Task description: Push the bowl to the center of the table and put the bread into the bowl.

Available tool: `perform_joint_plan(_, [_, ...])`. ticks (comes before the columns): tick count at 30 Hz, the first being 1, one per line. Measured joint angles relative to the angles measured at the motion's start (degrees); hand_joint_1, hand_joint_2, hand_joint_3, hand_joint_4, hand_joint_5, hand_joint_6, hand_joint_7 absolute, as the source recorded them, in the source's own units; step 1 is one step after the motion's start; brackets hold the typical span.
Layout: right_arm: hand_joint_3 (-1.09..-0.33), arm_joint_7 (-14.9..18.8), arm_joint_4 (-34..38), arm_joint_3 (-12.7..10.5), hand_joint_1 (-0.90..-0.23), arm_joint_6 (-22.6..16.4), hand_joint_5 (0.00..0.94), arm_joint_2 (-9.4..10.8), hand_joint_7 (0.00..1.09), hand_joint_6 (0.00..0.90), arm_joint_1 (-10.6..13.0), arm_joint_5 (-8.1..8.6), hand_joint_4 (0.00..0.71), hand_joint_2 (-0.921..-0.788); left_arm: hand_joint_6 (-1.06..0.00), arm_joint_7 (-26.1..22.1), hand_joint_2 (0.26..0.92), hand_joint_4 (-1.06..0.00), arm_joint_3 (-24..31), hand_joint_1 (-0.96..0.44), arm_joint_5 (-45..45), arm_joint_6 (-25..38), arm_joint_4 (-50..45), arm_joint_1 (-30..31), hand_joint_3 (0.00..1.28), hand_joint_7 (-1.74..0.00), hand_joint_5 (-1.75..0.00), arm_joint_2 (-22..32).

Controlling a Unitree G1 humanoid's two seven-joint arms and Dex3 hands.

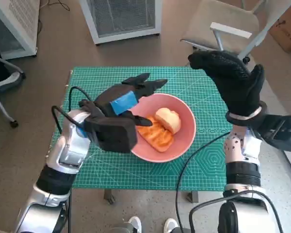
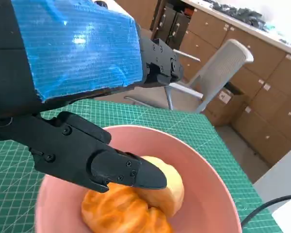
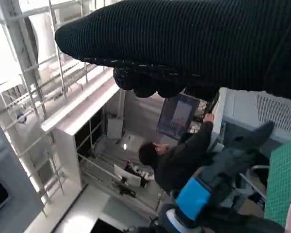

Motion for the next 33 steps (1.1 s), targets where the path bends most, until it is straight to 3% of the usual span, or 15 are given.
perform_joint_plan(9, [-0.691, -1.45, -0.93, 0.06, -0.641, -0.14, 0.002, 0.14, 0.60, 0.002, 0.00, -0.38, 0.225, -0.921, -0.21, 5.23, 0.921, -0.07, 13.67, -0.74, -19.08, -14.44, 4.42, 4.50, 0.33, -0.05, -0.02, -4.82])
perform_joint_plan(14, [-0.695, -2.14, -1.15, 0.28, -0.636, -0.20, 0.003, 0.52, 0.58, 0.001, 0.00, -0.42, 0.215, -0.921, -0.20, 6.18, 0.921, -0.07, 15.82, -0.74, -22.73, -18.41, 6.63, 4.87, 0.35, -0.04, -0.02, -5.94])
perform_joint_plan(20, [-0.699, -5.64, -1.29, 0.67, -0.631, -1.83, 0.003, 0.62, 0.55, 0.000, -0.35, -2.67, 0.199, -0.921, -0.16, 4.83, 0.921, -0.04, 18.94, -0.72, -32.14, -17.15, 4.79, 6.82, 0.38, -0.02, 0.00, -7.79])
perform_joint_plan(33, [-0.671, -9.71, -1.23, 0.85, -0.639, -3.04, 0.000, -0.18, 0.50, 0.044, -0.47, -4.41, 0.171, -0.921, -0.14, 2.64, 0.921, -0.03, 21.02, -0.68, -37.29, -15.15, -0.42, 8.73, 0.43, -0.02, 0.00, -6.87])
